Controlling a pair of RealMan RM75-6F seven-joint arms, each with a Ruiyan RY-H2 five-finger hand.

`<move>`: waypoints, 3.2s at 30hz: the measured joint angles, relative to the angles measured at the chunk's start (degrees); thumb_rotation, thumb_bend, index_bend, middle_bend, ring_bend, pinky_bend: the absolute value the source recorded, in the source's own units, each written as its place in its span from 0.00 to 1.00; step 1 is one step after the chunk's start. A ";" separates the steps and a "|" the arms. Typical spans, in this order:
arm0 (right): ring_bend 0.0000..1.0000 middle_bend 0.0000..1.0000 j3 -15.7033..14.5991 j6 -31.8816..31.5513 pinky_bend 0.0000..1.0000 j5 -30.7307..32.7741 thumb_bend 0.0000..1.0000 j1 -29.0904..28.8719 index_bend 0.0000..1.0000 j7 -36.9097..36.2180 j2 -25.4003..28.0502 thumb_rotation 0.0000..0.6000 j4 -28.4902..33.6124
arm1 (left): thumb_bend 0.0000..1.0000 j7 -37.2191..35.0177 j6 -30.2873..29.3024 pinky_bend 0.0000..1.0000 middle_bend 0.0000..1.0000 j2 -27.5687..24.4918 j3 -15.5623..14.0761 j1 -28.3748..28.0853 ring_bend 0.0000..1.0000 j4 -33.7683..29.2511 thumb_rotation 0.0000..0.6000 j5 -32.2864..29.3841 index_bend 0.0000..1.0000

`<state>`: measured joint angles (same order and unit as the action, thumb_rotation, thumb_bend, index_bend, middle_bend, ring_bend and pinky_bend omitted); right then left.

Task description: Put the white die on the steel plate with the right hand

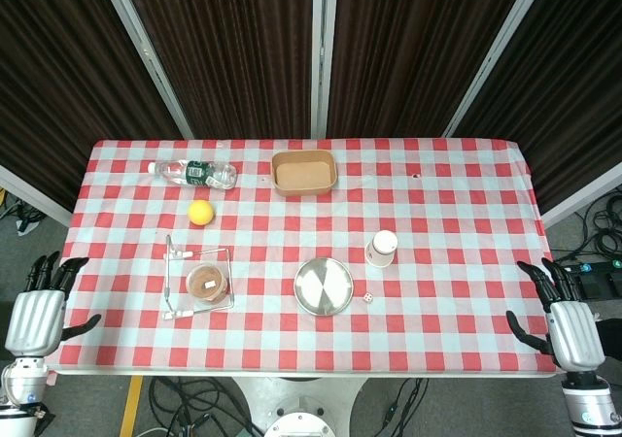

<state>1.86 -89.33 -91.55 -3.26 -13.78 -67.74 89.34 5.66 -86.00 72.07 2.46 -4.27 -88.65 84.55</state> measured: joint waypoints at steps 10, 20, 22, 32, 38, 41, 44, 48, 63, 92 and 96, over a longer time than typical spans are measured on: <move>0.00 0.18 -0.01 1.01 0.05 -0.50 0.27 -0.73 0.13 1.13 0.03 1.00 1.52 | 0.07 -1.05 1.37 0.02 0.16 0.18 0.30 -0.72 0.02 1.65 1.00 -0.60 0.16; 0.48 0.57 -0.35 7.52 0.61 -3.92 0.27 -5.62 0.17 5.59 0.28 1.00 3.90 | 0.08 -1.70 1.32 0.02 0.16 0.23 0.09 -1.03 0.02 2.39 1.00 0.38 0.16; 0.61 0.68 -0.16 10.90 0.77 -4.23 0.27 -7.78 0.21 7.27 0.24 1.00 4.59 | 0.08 -2.00 1.01 0.02 0.16 0.16 0.04 -0.90 0.02 2.52 1.00 0.48 0.16; 0.90 0.97 2.04 32.90 1.00 -0.68 0.24 -21.42 0.43 15.19 -3.58 1.00 3.85 | 0.07 -2.65 0.72 0.02 0.16 0.24 -0.04 -0.41 0.02 2.82 1.00 -0.01 0.16; 0.92 0.98 3.19 41.79 1.00 3.73 0.24 -28.66 0.44 20.83 -9.87 1.00 -0.96 | 0.08 -2.85 0.65 0.02 0.16 0.09 0.04 -0.29 0.02 2.71 1.00 -0.18 0.16; 0.92 0.98 3.41 44.49 1.00 6.04 0.24 -30.71 0.44 22.39 -12.52 1.00 -3.54 | 0.08 -3.07 0.66 0.02 0.16 0.14 0.06 -0.23 0.02 2.75 1.00 -0.31 0.16; 0.92 0.98 3.27 45.77 1.00 7.26 0.24 -32.02 0.44 23.86 -14.51 1.00 -5.53 | 0.07 -3.22 0.58 0.02 0.16 0.16 0.15 -0.08 0.02 2.81 1.00 -0.65 0.16; 0.92 0.98 2.82 45.97 1.00 7.78 0.24 -32.85 0.44 24.78 -16.39 1.00 -7.39 | 0.08 -3.37 0.51 0.02 0.16 0.05 0.28 0.01 0.02 2.91 1.00 -0.82 0.16; 0.92 0.98 1.63 47.95 1.00 9.67 0.25 -36.28 0.45 24.76 -20.31 1.00 -11.63 | 0.08 -5.45 1.14 0.02 0.16 -0.12 0.08 0.09 0.02 3.34 1.00 -0.93 0.16; 0.90 0.98 6.03 53.45 1.00 16.66 0.32 -46.65 0.37 25.92 -29.06 1.00 -17.30 | 0.07 -6.31 1.39 0.02 0.16 0.41 -0.12 0.68 0.02 4.41 1.00 -1.53 0.16; 0.90 0.98 5.83 52.21 1.00 16.95 0.26 -46.43 0.06 26.51 -28.27 1.00 -15.27 | 0.07 -6.44 1.23 0.02 0.16 0.60 0.03 0.70 0.02 4.69 1.00 -1.52 0.16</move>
<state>7.69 -37.12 -74.60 -49.69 12.73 -96.02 74.07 -0.78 -84.78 72.66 2.48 -3.57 -83.96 83.03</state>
